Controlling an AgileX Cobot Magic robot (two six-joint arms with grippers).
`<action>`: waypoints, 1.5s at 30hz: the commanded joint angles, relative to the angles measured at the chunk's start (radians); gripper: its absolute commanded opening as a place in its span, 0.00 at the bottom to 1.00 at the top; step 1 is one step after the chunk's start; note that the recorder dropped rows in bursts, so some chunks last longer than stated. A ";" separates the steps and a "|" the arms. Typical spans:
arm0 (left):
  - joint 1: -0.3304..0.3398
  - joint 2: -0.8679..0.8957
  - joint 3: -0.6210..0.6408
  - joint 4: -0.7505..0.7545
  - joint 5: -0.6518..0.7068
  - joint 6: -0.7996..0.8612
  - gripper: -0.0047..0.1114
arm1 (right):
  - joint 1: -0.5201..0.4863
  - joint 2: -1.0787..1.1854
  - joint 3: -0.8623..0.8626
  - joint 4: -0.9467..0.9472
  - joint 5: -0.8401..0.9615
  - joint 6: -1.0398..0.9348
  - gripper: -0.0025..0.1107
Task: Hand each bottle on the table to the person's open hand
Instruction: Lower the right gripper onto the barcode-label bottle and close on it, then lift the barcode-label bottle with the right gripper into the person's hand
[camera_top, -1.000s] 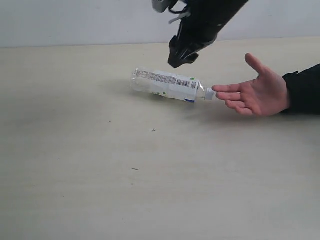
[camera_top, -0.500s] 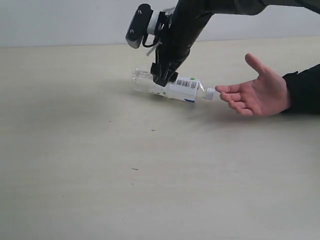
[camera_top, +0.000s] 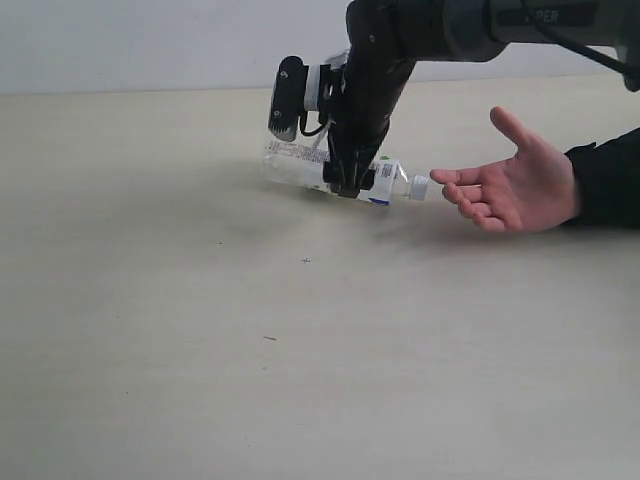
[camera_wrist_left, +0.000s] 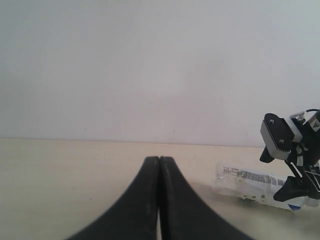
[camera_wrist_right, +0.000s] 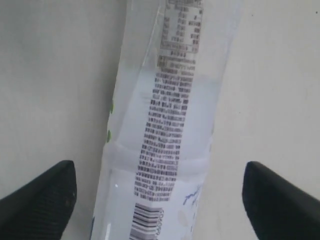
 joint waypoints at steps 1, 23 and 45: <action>0.003 -0.006 0.003 -0.004 -0.002 -0.002 0.04 | 0.004 0.027 -0.007 -0.042 -0.051 -0.014 0.78; 0.003 -0.006 0.003 -0.004 -0.002 -0.002 0.04 | 0.004 0.070 -0.007 -0.042 -0.127 0.049 0.77; 0.003 -0.006 0.003 -0.004 -0.002 -0.002 0.04 | 0.004 0.076 -0.007 -0.061 -0.128 0.106 0.70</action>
